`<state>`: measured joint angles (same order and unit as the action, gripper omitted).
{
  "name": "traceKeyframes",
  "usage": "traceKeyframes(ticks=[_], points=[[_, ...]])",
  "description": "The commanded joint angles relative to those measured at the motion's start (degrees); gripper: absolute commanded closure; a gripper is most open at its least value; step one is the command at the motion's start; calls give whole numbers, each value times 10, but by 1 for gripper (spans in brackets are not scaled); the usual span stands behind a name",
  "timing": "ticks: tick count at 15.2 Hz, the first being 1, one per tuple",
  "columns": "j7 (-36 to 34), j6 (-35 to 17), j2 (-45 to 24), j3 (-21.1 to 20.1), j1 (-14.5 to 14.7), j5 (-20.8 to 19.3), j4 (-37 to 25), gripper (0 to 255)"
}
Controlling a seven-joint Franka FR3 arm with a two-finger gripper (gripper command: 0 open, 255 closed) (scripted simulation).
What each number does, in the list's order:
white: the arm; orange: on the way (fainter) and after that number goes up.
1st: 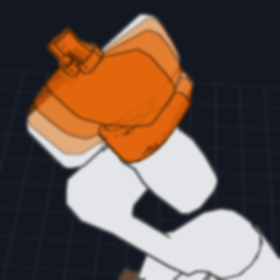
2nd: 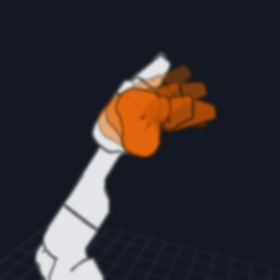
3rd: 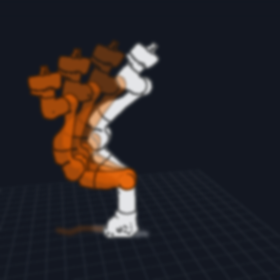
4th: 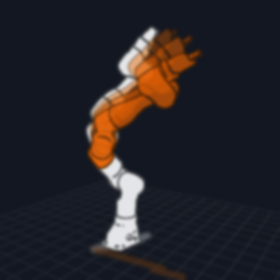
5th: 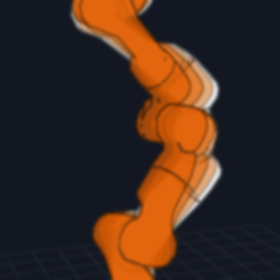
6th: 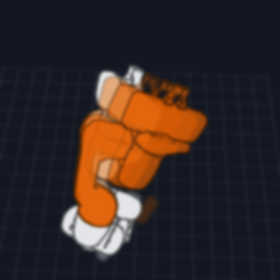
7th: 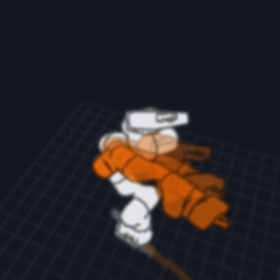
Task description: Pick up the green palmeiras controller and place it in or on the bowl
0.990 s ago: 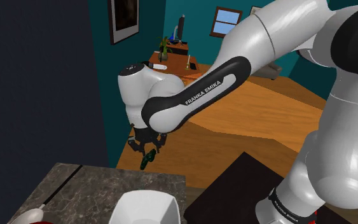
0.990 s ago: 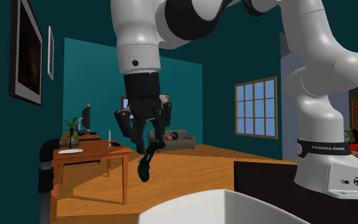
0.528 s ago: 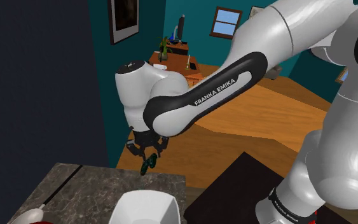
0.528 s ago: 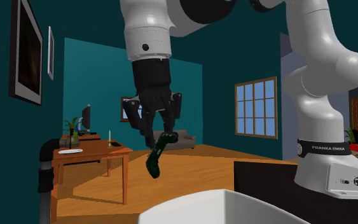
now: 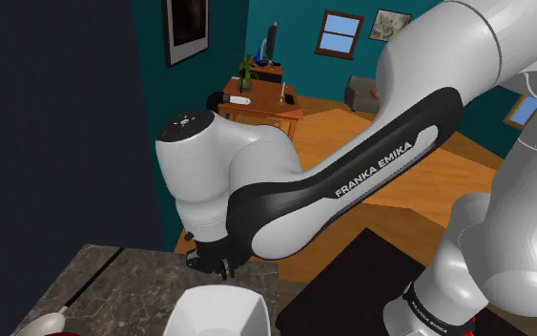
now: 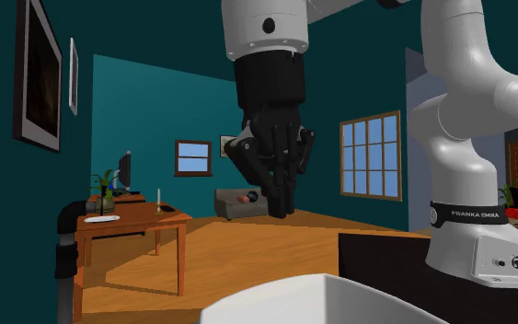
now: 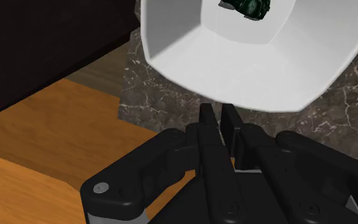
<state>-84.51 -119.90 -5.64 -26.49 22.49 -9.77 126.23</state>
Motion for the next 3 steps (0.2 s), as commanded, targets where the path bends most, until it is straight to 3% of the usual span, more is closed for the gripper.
traceKeyframes(ticks=[1, 3], points=[[-25, 2, 5, -14, 15, 8, 5, 255], [-51, 6, 7, -28, 31, 15, 6, 255]])
